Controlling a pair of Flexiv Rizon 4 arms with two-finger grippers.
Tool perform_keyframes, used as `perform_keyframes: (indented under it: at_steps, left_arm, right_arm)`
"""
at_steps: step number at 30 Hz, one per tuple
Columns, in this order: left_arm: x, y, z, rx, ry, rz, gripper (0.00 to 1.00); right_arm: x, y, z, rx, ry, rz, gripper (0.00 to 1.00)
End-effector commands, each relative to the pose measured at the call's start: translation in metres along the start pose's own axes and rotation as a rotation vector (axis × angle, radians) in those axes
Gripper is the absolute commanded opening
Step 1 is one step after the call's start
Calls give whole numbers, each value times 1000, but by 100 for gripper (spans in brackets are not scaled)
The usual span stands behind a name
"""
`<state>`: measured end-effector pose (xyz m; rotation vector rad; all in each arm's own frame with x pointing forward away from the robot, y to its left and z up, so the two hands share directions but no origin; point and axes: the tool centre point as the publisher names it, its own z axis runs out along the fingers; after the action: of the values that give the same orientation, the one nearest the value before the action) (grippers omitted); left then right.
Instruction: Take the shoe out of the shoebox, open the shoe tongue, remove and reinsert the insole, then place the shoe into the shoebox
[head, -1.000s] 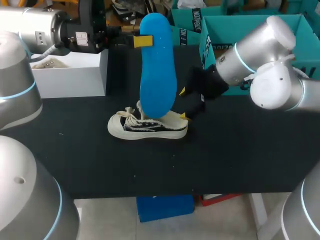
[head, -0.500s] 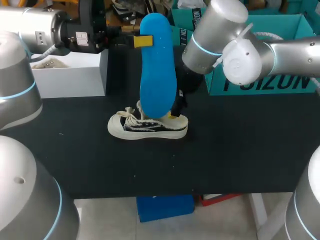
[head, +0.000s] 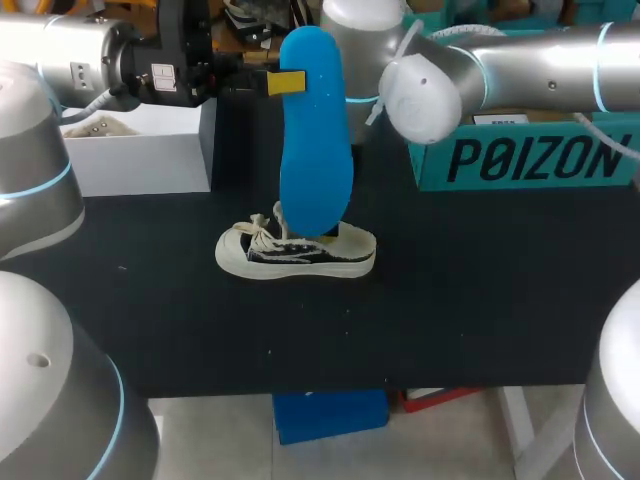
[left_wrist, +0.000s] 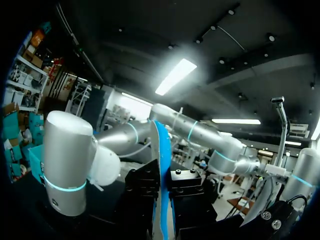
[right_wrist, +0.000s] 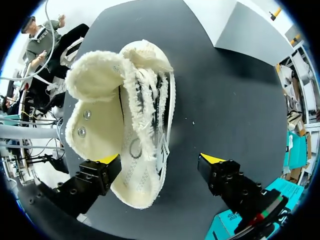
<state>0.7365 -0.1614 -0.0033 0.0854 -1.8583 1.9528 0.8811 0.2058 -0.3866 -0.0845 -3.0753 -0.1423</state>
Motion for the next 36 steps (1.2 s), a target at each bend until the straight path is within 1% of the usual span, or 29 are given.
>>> perform_keyframes:
  at_steps: [1, 14, 18, 19, 20, 21, 22, 36]
  left_arm:
    - [1, 1, 1, 2, -4, 1, 0]
    - [1, 1, 1, 2, -4, 1, 0]
    - [1, 1, 1, 2, -4, 1, 0]
    - [1, 1, 1, 2, -4, 1, 0]
    - [1, 1, 1, 2, -4, 1, 0]
    - [1, 1, 1, 2, -4, 1, 0]
    - [1, 1, 1, 2, -4, 1, 0]
    - [1, 1, 1, 2, -4, 1, 0]
  right_arm:
    - [-3, 8, 4, 112, 6, -1, 100]
    - [-7, 25, 20, 46, 16, -9, 100]
    - [-8, 28, 23, 40, 20, -15, 100]
    - [-9, 28, 24, 39, 21, -16, 61]
    - [-9, 27, 25, 43, 22, -14, 18]
    - [-9, 26, 27, 45, 27, -13, 0]
    - [-8, 24, 28, 37, 45, -19, 0]
    - [-8, 24, 28, 37, 45, -19, 0]
